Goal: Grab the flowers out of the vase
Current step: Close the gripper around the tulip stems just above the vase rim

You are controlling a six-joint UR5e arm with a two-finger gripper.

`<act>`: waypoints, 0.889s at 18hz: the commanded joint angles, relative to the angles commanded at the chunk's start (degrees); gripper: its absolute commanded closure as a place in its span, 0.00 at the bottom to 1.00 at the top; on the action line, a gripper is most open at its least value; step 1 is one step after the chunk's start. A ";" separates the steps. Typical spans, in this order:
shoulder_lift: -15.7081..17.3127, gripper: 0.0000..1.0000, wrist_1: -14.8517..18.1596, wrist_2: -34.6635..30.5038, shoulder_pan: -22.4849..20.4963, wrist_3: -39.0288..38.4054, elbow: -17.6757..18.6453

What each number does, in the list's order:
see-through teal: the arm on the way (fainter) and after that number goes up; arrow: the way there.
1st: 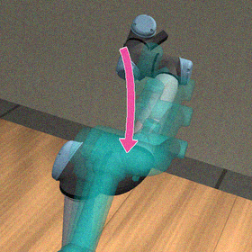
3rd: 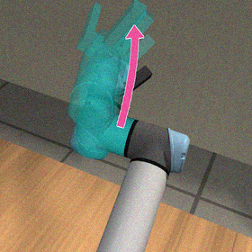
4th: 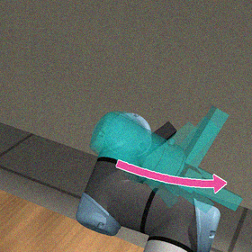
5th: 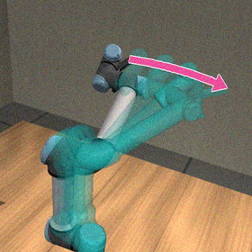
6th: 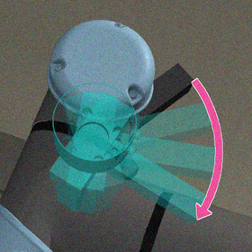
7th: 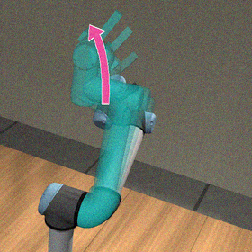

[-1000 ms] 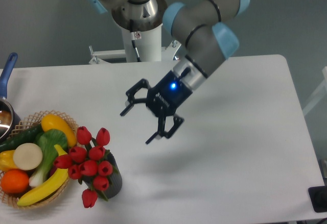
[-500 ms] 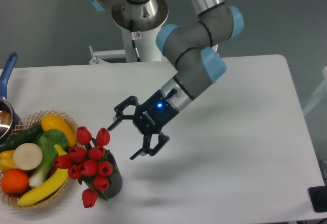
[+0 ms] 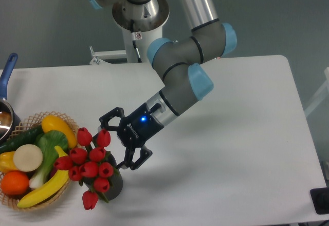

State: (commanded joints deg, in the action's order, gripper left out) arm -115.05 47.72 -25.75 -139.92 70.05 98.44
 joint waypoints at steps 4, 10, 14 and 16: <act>-0.09 0.02 0.00 -0.09 0.00 0.00 0.00; -0.17 0.44 0.00 -0.09 0.09 0.00 -0.35; -0.26 0.82 0.00 -0.09 0.00 0.00 -0.70; -0.44 0.95 0.00 -0.09 0.00 0.00 -0.88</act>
State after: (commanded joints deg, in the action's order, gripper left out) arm -115.49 47.72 -25.84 -139.92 70.05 97.56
